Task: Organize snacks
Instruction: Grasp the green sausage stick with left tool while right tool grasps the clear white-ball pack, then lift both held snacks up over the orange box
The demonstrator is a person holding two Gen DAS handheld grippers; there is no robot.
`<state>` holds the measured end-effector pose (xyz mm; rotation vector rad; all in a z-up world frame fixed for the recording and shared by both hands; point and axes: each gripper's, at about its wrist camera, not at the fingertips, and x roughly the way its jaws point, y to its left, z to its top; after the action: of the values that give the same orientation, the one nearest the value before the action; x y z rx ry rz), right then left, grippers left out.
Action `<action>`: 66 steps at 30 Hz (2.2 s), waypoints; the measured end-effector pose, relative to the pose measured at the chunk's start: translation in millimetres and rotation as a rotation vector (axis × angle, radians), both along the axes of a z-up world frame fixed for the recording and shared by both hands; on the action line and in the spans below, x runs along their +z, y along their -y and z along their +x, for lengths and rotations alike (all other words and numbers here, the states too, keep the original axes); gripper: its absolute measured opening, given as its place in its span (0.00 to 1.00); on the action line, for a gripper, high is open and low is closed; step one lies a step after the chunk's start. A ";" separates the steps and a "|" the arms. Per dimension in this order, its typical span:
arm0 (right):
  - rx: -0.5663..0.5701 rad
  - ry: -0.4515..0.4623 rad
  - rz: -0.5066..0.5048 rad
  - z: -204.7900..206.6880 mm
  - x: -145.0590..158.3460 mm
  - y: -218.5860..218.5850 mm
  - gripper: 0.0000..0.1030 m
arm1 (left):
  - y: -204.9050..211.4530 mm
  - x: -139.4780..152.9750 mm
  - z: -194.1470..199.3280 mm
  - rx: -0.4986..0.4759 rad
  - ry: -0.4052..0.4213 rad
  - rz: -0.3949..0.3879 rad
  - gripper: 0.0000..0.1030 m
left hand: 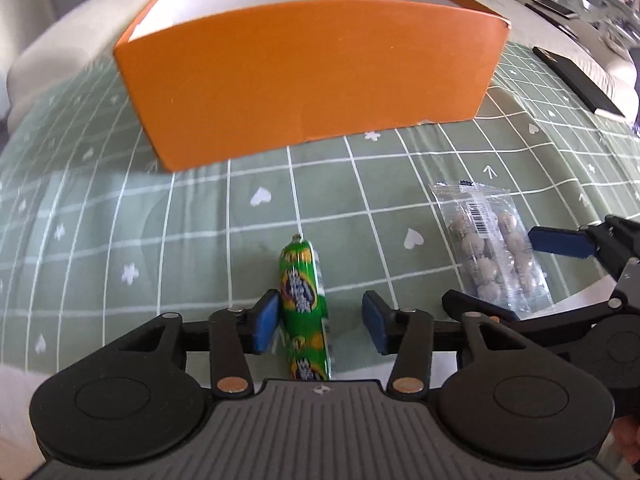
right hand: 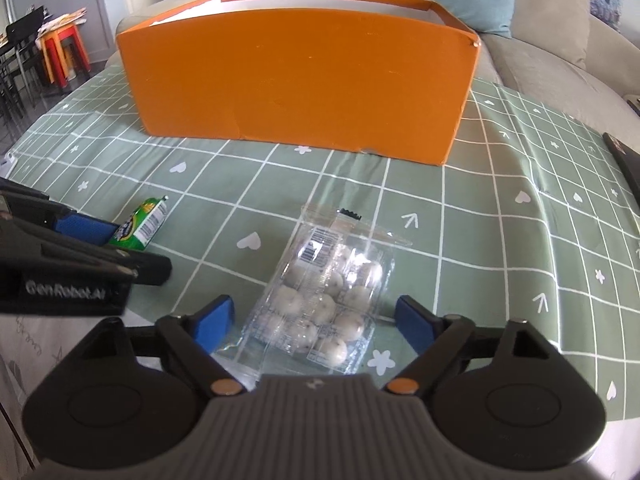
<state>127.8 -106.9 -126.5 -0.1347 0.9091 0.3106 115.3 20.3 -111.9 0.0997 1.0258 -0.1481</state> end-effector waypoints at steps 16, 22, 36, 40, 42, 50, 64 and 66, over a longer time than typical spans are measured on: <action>-0.014 0.061 0.016 -1.7 0.7 1.2 0.59 | 0.0 -0.5 -11.0 -0.019 0.096 -0.007 0.24; -0.013 0.051 0.028 -3.1 3.2 3.3 0.57 | -3.6 -0.8 -17.8 -0.006 0.110 -0.034 0.23; 0.033 0.086 0.060 -12.6 19.6 -3.6 0.55 | -17.6 15.2 -25.3 0.057 0.126 -0.108 0.23; 0.028 0.105 0.087 -13.8 29.2 -2.8 0.54 | -17.2 28.8 -26.6 0.059 0.166 -0.123 0.23; 0.026 0.121 0.095 -14.1 35.5 -2.5 0.54 | -17.8 35.7 -24.1 0.063 0.182 -0.129 0.23; 0.046 0.191 0.107 -5.5 67.6 -1.5 0.54 | -23.1 67.9 -2.2 0.062 0.245 -0.117 0.23; 0.087 0.295 0.099 83.6 136.5 5.0 0.54 | -28.5 127.2 85.4 0.054 0.340 -0.055 0.23; 0.085 0.294 0.098 102.8 141.9 2.8 0.54 | -27.2 127.0 101.3 0.062 0.327 -0.031 0.23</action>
<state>230.6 -109.7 15.4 -0.1254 0.5972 0.4021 216.5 47.6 15.1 0.0615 0.6990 -0.0868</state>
